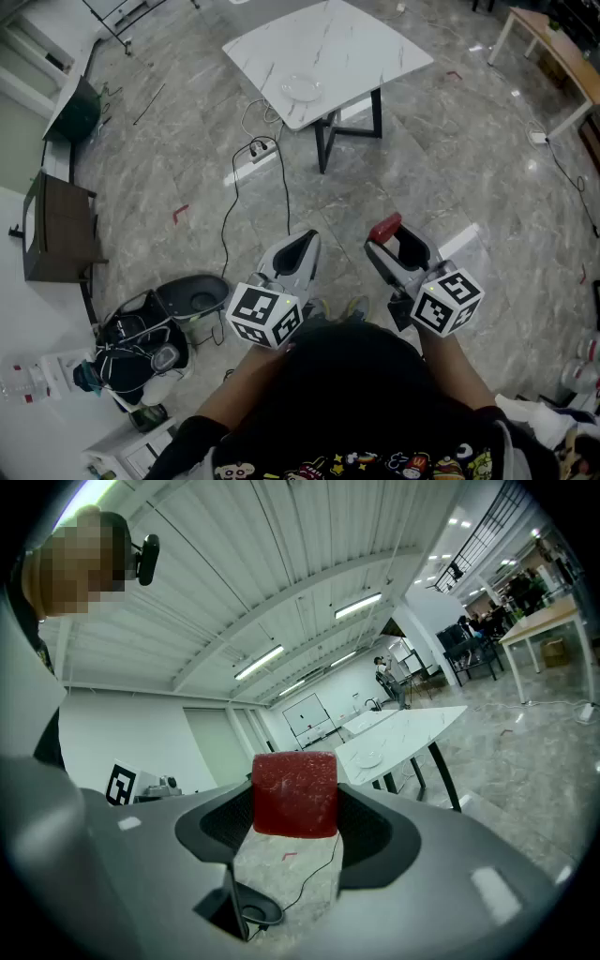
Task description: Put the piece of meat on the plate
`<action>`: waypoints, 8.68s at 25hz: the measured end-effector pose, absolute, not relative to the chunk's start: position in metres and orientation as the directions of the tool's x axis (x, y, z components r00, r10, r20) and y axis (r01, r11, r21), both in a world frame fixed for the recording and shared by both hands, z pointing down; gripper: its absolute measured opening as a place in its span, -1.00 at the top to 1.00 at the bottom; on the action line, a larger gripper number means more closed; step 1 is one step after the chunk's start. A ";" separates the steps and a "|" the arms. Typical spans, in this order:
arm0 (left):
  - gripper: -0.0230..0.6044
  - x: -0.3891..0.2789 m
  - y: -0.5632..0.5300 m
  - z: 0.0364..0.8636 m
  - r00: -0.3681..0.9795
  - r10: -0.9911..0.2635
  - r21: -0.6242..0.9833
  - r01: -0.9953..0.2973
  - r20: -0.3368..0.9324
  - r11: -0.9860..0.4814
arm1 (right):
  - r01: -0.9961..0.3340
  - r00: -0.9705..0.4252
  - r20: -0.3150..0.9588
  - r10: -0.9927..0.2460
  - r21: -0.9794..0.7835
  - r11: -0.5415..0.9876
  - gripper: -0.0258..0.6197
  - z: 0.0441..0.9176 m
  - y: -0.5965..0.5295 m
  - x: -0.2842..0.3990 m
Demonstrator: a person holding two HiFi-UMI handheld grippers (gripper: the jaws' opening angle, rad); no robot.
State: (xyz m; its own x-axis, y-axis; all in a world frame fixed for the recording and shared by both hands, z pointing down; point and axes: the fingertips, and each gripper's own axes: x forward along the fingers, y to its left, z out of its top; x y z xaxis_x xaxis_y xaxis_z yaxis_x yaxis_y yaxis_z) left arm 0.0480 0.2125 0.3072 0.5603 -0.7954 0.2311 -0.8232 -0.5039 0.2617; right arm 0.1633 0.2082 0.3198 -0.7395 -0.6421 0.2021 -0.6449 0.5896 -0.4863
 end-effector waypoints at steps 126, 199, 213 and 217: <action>0.93 0.008 -0.092 0.396 0.504 -0.750 0.356 -0.857 0.429 -0.372 | -0.627 -0.762 0.484 -0.430 -0.384 0.678 0.00 0.436 -0.129 0.109; 0.93 -0.158 -0.276 0.503 0.617 -0.607 0.570 -0.763 0.501 -0.304 | -0.703 -0.466 0.828 -0.311 -0.134 0.698 -0.01 0.584 -0.385 -0.063; 0.93 -0.160 -0.295 0.482 0.637 -0.593 0.512 -0.763 0.492 -0.394 | -0.791 -0.480 0.730 -0.486 -0.120 0.600 0.73 0.508 -0.375 -0.034; 0.93 -0.158 -0.305 0.473 0.650 -0.587 0.480 -0.757 0.483 -0.444 | -0.820 -0.477 0.694 -0.539 -0.130 0.557 0.75 0.483 -0.362 -0.022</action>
